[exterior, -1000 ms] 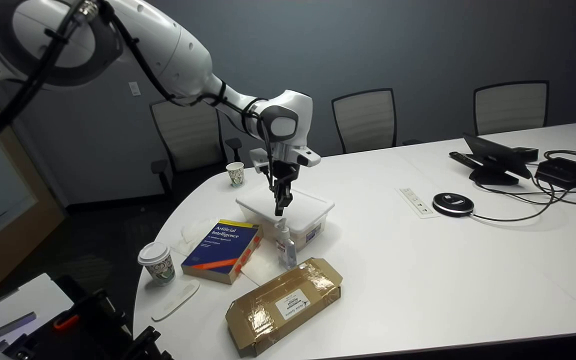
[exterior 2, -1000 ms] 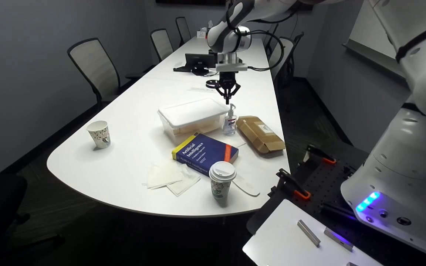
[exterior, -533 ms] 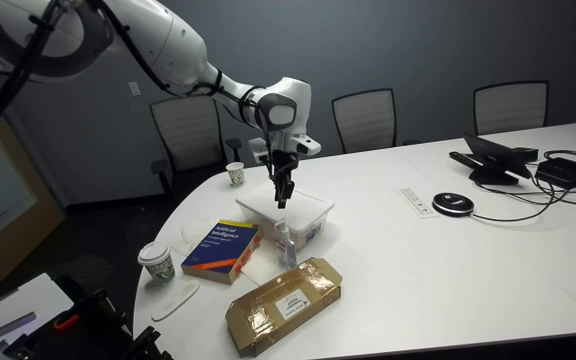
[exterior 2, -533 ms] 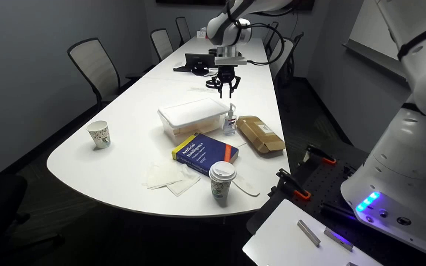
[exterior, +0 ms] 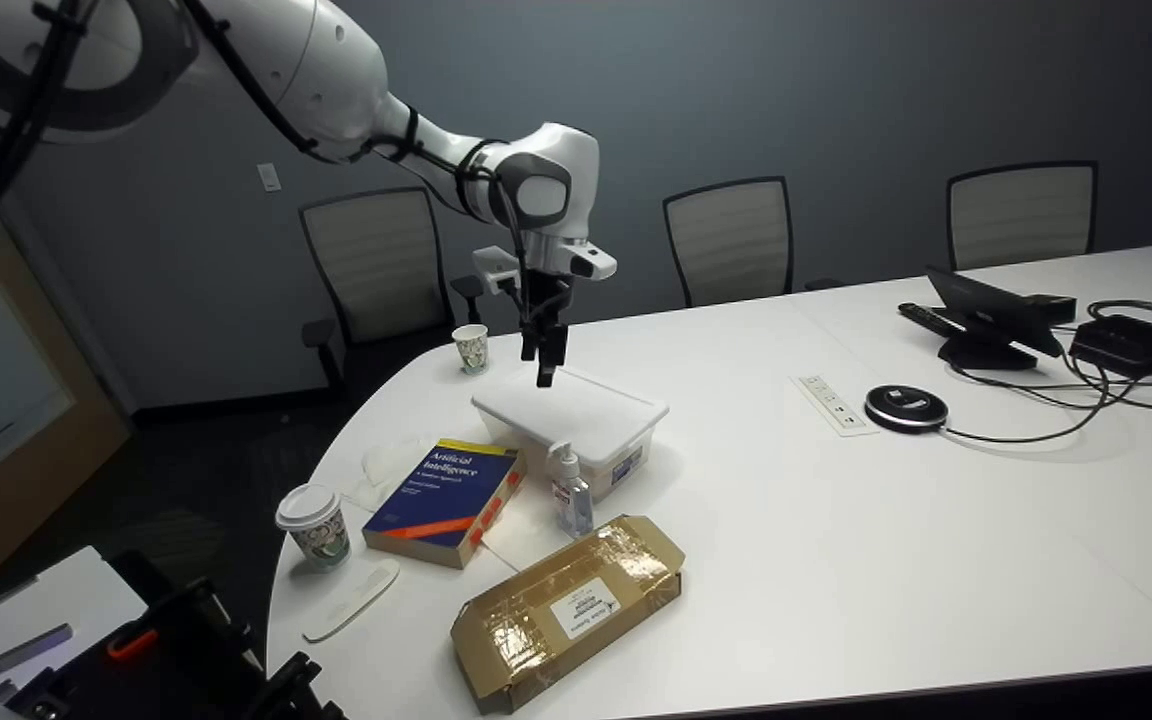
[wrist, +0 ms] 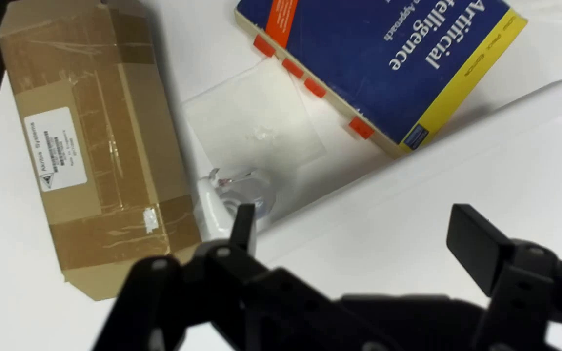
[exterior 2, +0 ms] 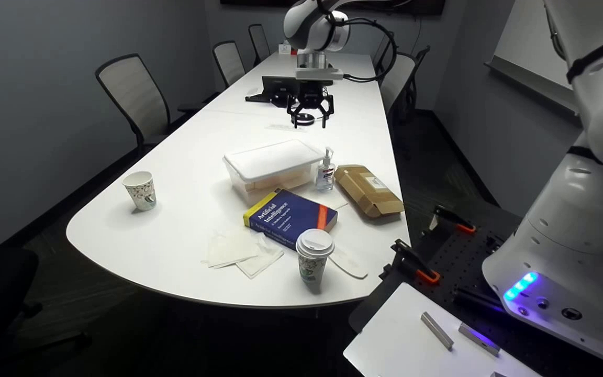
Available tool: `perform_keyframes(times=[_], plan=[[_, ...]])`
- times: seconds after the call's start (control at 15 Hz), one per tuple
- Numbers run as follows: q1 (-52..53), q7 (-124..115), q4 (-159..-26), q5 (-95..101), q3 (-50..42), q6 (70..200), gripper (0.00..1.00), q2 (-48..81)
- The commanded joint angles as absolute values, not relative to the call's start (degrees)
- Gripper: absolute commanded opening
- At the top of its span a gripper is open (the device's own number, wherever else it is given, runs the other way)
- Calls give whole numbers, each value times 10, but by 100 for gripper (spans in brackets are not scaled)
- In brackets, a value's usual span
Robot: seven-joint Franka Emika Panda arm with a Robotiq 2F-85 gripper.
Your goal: Move the bottle to the left and use the cloth to wipe the table
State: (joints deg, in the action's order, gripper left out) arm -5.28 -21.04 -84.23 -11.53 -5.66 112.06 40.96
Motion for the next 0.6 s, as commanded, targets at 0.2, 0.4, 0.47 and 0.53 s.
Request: perform_keyframes(times=[0.2,0.4,0.47,0.53], plan=[[-10,-156,-844,-91,-19,1063,100,398],[12,-126,-838,-70,-3,1043,100,405],[20,-113,-836,-65,3,1037,100,408],[26,-105,-835,-59,8,1034,100,408]])
